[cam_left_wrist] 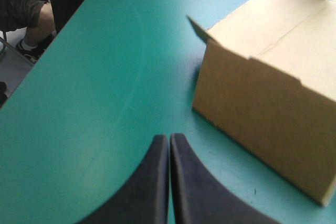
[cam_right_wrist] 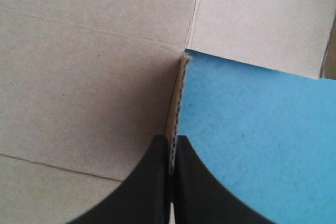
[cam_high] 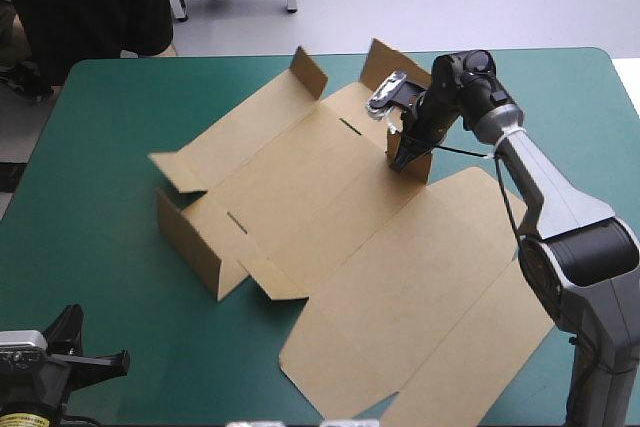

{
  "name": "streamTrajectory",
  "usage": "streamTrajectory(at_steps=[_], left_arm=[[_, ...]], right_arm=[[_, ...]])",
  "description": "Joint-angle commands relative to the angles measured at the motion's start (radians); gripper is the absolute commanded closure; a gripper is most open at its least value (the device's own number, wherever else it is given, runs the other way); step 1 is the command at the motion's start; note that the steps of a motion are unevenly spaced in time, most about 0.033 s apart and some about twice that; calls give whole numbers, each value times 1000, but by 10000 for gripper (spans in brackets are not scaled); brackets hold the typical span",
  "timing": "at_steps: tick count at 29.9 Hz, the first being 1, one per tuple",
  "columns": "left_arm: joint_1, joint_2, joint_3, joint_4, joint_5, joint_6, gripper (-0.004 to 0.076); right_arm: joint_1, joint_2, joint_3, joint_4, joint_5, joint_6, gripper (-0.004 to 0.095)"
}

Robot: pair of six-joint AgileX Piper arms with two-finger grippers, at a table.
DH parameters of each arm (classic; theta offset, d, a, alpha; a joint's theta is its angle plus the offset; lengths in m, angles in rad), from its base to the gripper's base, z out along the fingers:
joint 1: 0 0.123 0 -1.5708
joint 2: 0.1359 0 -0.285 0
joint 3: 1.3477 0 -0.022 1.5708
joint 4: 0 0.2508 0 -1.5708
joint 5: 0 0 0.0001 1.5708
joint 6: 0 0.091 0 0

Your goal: Fold the box

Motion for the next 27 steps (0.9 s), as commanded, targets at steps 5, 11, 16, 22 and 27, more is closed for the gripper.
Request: streamTrajectory(at_steps=[5, 11, 16, 22, 27], left_arm=[[-8, 15, -27, 4, -73, -6, 734], [-8, 15, -27, 4, -73, -6, 734], [-8, 15, -27, 4, -73, -6, 734], [-8, 15, -27, 4, -73, -6, 734], [-8, 15, -27, 4, -73, -6, 734]], right_arm=[[81, -46, -41, -2, -120, -403, 928], [94, -29, -41, 109, -194, -559, 928], [94, -3, -41, 231, -213, -589, 928], [96, 25, -41, 332, -238, -628, 928], [96, 30, -40, 350, -258, -623, 920]])
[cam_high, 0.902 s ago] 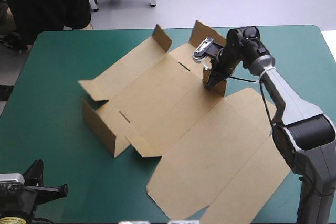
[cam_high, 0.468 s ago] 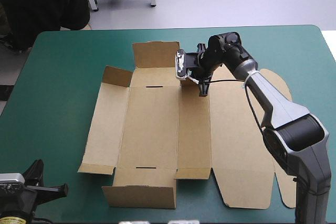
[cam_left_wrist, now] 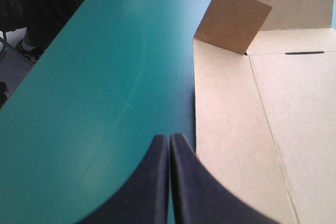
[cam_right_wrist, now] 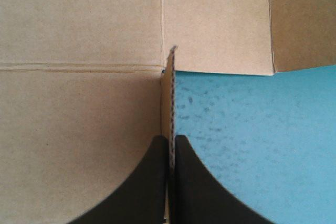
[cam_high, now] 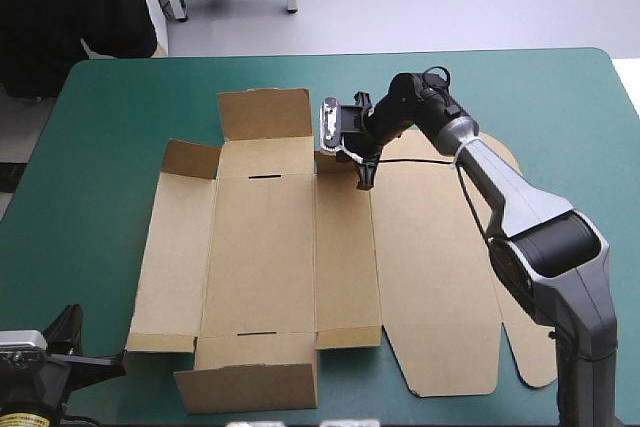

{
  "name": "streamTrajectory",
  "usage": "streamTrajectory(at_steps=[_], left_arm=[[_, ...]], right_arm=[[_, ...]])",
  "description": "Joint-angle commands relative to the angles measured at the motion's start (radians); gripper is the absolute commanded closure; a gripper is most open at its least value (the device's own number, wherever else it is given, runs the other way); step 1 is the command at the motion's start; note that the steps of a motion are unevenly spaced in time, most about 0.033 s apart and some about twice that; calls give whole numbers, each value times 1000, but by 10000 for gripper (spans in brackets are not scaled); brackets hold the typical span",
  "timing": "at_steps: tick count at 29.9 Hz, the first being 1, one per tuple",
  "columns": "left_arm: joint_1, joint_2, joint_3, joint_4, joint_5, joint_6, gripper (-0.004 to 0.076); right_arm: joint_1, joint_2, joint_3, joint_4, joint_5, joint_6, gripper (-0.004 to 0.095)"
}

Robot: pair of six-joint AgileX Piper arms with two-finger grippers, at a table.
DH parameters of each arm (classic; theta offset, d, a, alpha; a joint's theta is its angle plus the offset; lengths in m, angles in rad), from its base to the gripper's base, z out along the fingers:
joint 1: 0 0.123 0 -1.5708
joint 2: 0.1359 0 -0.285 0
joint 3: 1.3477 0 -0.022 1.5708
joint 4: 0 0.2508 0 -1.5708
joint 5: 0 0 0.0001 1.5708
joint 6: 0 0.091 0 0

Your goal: Fold the box

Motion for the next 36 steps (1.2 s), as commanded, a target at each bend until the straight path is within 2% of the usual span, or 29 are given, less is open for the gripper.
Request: streamTrajectory(at_steps=[1, 4, 7, 9, 11, 13, 16, 19, 23, 25, 28, 32, 33, 36], left_arm=[[-8, 15, -27, 4, -73, -6, 734], [-8, 15, -27, 4, -73, -6, 734], [-8, 15, -27, 4, -73, -6, 734], [-8, 15, -27, 4, -73, -6, 734], [-8, 15, -27, 4, -73, -6, 734], [-8, 15, -27, 4, -73, -6, 734], [-8, 15, -27, 4, -73, -6, 734], [-8, 15, -27, 4, -73, -6, 734], [-8, 15, -27, 4, -73, -6, 734], [-8, 15, -27, 4, -73, -6, 734], [-8, 15, -27, 6, -73, -6, 734], [-8, 15, -27, 12, -73, -1, 703], [-8, 15, -27, 12, -73, 1, 675], [-8, 15, -27, 12, -73, 1, 472]], right_arm=[[1, -60, -34, 59, -64, 12, 912], [1, -60, -34, 66, -68, 37, 812], [1, -60, -34, 68, -68, 60, 622], [1, -65, -36, 72, -68, 86, 447], [1, -74, -44, 72, -63, 116, 313], [1, -84, -58, 72, -41, 172, 250], [1, -103, -78, 72, -17, 319, 270], [1, -123, -96, 34, -15, 465, 369], [1, -146, -112, -96, -7, 720, 687], [1, -158, -112, -189, 1, 872, 910], [-10, -168, -112, -272, 19, 1067, 913], [-43, -188, -112, -280, 60, 1174, 913], [-51, -196, -112, -280, 77, 1180, 913], [-76, -226, -93, -304, 121, 1180, 913]])
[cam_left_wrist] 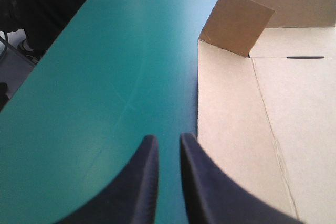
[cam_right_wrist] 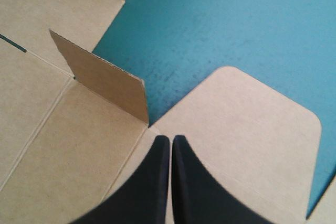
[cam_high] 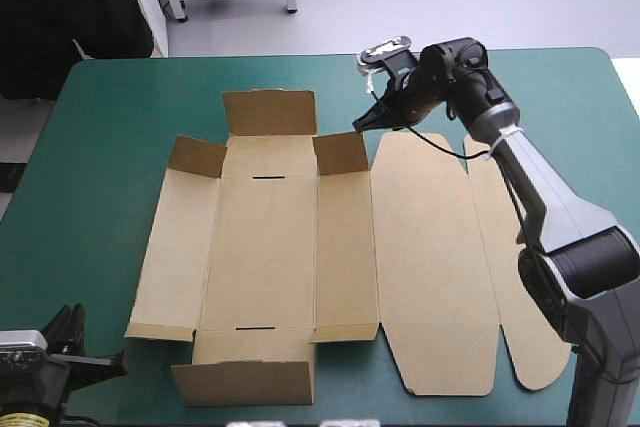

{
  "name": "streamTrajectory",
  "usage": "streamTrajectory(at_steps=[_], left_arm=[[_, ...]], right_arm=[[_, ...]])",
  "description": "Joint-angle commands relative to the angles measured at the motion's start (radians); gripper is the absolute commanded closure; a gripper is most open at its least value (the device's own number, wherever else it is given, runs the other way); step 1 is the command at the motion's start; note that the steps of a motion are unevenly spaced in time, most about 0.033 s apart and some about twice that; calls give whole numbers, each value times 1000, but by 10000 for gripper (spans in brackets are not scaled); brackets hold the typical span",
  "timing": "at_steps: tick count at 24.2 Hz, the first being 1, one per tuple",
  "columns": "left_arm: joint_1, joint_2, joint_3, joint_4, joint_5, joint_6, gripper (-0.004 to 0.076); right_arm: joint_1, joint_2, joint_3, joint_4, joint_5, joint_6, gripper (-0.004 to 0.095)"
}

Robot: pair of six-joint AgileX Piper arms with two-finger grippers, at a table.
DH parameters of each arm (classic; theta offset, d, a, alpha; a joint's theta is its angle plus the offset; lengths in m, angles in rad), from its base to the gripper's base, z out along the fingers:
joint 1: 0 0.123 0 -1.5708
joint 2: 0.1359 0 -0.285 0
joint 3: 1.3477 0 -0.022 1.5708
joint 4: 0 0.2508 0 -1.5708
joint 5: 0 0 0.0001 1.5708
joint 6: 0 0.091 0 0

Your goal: Fold the box

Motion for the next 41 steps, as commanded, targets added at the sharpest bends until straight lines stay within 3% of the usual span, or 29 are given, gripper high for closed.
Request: streamTrajectory(at_steps=[1, 3, 5, 7, 17, 20, 25, 32, 35, 37, 41], left_arm=[[-8, 15, -27, 8, -73, 0, 381], [-8, 15, -27, 8, -73, -2, 216], [-8, 15, -27, 8, -73, -2, 99], [-8, 15, -27, 5, -73, -4, 50], [-8, 90, -129, 46, -144, -33, 73], [-8, 267, -257, 101, -139, 4, 101], [-8, 603, -449, 90, -10, 86, 148], [13, 914, -496, 3, -6, 57, 148], [119, 987, -498, -178, -5, 135, 148], [217, 1019, -500, -380, 30, 269, 148], [432, 1127, -500, -746, 238, 556, 148]], right_arm=[[-30, -104, -3, -22, 3, 13, 913], [-49, -142, 44, -24, -12, 16, 913], [-67, -180, 95, -22, -32, 32, 913], [-89, -243, 170, -19, -68, 34, 913], [-174, -654, 726, -5, -329, 36, 913], [-176, -798, 892, -5, -383, 53, 913], [-176, -980, 1092, -5, -445, 79, 913], [-176, -1122, 1245, 15, -448, 111, 913], [-176, -1150, 1271, 15, -443, 111, 913], [-176, -1155, 1271, 15, -434, 111, 913], [-176, -1157, 1271, 37, -436, 141, 913]])
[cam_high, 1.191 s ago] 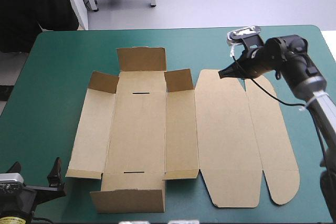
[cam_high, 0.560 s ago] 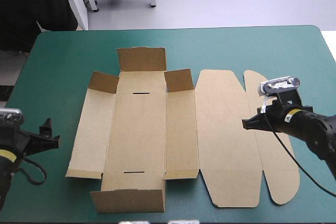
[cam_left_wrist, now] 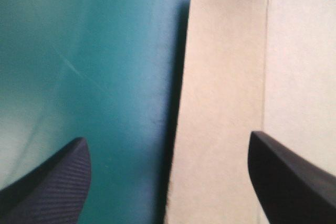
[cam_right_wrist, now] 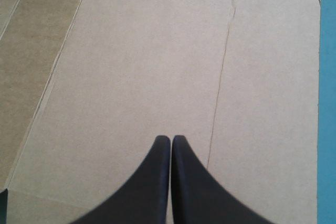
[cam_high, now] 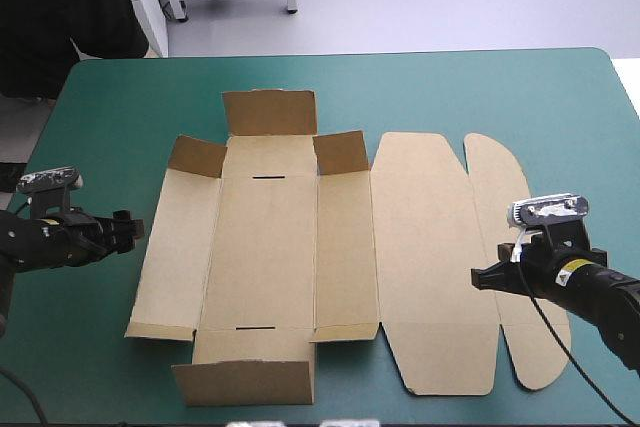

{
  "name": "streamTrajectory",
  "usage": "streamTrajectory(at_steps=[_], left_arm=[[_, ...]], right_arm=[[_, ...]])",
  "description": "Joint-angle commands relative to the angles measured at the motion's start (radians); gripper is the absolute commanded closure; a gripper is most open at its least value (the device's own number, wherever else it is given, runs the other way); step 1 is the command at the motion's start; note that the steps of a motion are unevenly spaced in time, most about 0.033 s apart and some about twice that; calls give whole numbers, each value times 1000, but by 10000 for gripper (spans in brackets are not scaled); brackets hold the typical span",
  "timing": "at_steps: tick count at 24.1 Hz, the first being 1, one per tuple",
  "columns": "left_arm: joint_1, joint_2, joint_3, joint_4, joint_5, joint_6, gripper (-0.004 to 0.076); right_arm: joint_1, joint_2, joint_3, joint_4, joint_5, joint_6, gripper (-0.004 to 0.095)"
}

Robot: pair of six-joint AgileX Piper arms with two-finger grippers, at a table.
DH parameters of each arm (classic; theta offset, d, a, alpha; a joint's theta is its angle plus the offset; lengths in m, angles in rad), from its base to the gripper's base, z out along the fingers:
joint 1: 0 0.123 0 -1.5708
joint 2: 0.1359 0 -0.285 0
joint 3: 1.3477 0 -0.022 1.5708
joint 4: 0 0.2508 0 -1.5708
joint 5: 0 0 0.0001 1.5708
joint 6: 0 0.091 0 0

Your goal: Fold the box

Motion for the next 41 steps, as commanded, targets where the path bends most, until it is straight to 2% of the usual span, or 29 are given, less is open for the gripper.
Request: streamTrajectory(at_steps=[1, 4, 7, 15, 21, 25, 27, 29, 30, 33, 41], left_arm=[[143, 89, -34, -297, 158, 209, 147], [185, 186, -34, -353, 285, 249, 148], [183, 262, -34, -345, 345, 251, 148], [153, 332, -32, -312, 329, 257, 148], [-11, 338, 2, -308, 377, 244, 152], [-58, 336, 2, -364, 398, 238, 153], [-58, 336, 2, -364, 398, 231, 193], [-58, 336, 2, -360, 398, 225, 320], [-58, 336, 2, -348, 398, 224, 462], [-58, 336, 2, -346, 398, 224, 730], [-58, 336, -15, -346, 398, 246, 734]], right_arm=[[-6, -10, -24, 30, -51, 13, 913], [-6, -10, -24, 32, -52, 13, 913], [-6, -10, -24, 25, -58, 9, 913], [-6, -16, -24, 25, -63, 9, 913], [-6, -15, -24, 25, -63, 9, 913], [-6, -15, -24, 25, -63, 9, 913], [-6, -15, -24, 25, -63, 9, 913], [-6, -15, -24, 25, -63, 9, 913], [-6, -15, -24, 25, -63, 9, 913], [-6, -15, -24, 25, -63, 9, 913], [-6, -15, -24, 25, -63, 28, 913]])
